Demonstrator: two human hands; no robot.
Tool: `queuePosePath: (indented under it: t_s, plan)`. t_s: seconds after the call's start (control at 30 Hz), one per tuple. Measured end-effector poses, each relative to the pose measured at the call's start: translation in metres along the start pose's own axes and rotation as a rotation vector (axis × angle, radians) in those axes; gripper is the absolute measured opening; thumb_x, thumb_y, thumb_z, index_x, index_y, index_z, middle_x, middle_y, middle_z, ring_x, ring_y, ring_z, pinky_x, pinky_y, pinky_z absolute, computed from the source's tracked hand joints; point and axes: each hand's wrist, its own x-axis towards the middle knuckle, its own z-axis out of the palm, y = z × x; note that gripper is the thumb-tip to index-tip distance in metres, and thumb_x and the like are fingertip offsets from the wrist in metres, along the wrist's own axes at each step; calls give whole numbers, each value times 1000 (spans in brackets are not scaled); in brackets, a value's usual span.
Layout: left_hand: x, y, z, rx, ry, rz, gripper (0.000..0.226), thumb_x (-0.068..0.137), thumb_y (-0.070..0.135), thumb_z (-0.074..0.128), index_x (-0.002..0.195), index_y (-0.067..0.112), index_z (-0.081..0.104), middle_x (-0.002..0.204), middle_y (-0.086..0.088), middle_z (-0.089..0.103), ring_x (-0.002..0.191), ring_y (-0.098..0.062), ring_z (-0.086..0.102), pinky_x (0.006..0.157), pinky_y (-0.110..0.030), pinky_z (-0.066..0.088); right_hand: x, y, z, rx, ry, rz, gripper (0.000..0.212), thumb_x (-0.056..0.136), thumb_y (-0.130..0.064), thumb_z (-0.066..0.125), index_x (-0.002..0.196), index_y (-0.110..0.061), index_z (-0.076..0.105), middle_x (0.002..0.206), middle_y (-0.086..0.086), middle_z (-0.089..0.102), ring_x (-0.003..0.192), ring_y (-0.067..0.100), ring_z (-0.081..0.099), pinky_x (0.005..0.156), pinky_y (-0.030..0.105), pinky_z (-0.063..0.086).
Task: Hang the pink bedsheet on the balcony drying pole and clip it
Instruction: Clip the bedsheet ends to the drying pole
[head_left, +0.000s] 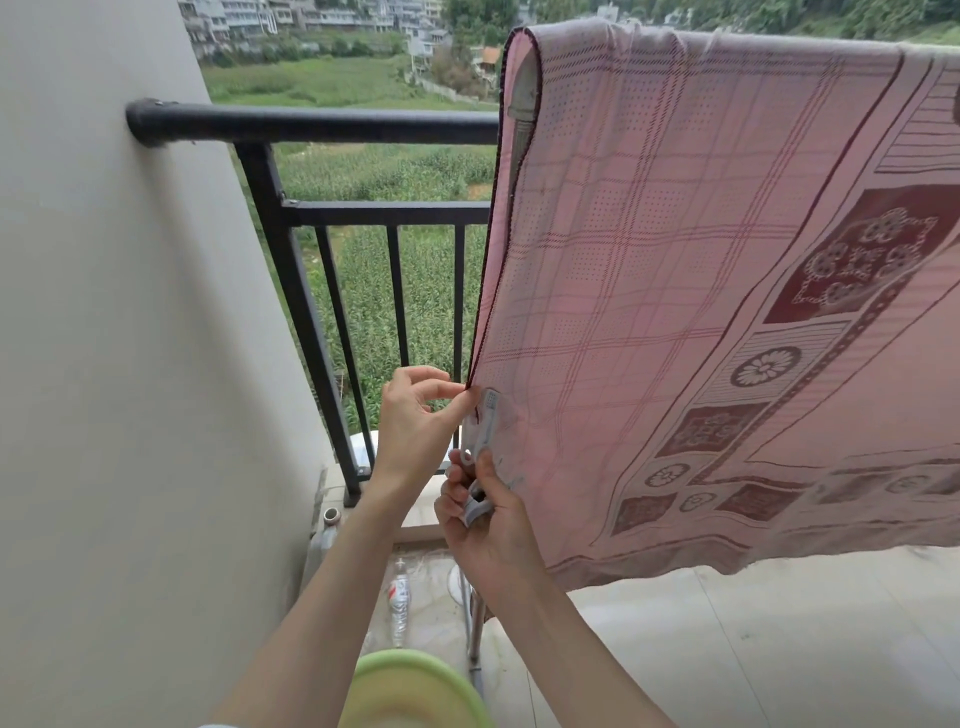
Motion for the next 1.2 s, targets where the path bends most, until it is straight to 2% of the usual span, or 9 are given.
queuePosePath:
  t_s: [0.2, 0.33, 0.47, 0.63, 0.77, 0.9, 1.0, 1.13, 1.2]
  plan:
    - [-1, 3, 2, -13, -9, -46, 19, 76, 35, 72, 65, 21, 64, 99, 9, 49, 111, -24, 52, 94, -49, 46, 6, 3, -3, -34, -109, 37, 22, 79, -29, 62, 77, -10, 74, 67, 0, 61, 48, 10, 47, 46, 21, 41]
    - [0, -7, 2, -87, -41, 15, 17, 75, 34, 71, 65, 22, 65, 98, 6, 54, 87, 3, 55, 71, -10, 45, 8, -1, -16, -143, -66, 73, 53, 62, -40, 77, 106, -12, 64, 64, 0, 54, 46, 9, 42, 45, 20, 38]
    - [2, -57, -4, -367, -44, -150, 18, 90, 23, 56, 79, 26, 71, 88, 10, 67, 87, -8, 59, 77, -24, 46, 9, -6, -58, -273, 100, 94, 48, 68, -52, 62, 97, -14, 55, 57, -1, 50, 41, 9, 44, 38, 19, 38]
    - [-31, -153, 4, -201, -168, -359, 30, 93, 11, 51, 118, 27, 54, 114, 3, 63, 104, -13, 60, 80, -22, 48, 3, -3, -118, -372, 271, 114, 21, 74, -31, 60, 78, -17, 45, 62, 0, 44, 48, 9, 37, 47, 21, 23]
    - [-42, -182, 32, -37, -337, -311, 53, 86, 23, 64, 133, 29, 43, 131, 8, 51, 116, -6, 51, 90, -20, 44, 0, -2, -155, -451, 332, 160, 14, 85, 1, 47, 79, -12, 46, 72, 5, 44, 61, 11, 39, 50, 22, 22]
    - [-31, -176, 64, -29, -263, -233, 35, 80, 28, 70, 113, 22, 60, 109, 8, 65, 102, -5, 60, 86, -27, 50, 5, -6, -167, -475, 399, 150, 16, 93, -9, 44, 79, -10, 52, 70, 5, 44, 60, 12, 41, 50, 22, 28]
    - [-25, -177, 76, -41, -103, -221, 13, 76, 14, 73, 86, 13, 65, 87, -1, 68, 89, -24, 65, 85, -40, 52, 11, -9, -168, -509, 414, 117, 25, 96, -23, 42, 78, -10, 52, 68, 5, 44, 60, 13, 40, 54, 25, 27]
    - [-24, -187, 75, -91, 10, -217, 26, 74, 6, 72, 59, 21, 57, 55, 17, 59, 56, 2, 54, 59, -13, 44, 15, -15, -172, -544, 401, 137, 29, 98, -29, 38, 83, -9, 52, 75, 7, 49, 66, 16, 46, 58, 27, 36]
    - [-23, -191, 73, -127, 9, -248, 30, 76, 7, 70, 57, 24, 56, 49, 18, 57, 51, 6, 47, 55, -10, 39, 15, -15, -178, -664, 404, 132, 31, 98, -29, 38, 81, -11, 56, 75, 5, 53, 69, 15, 50, 69, 29, 42]
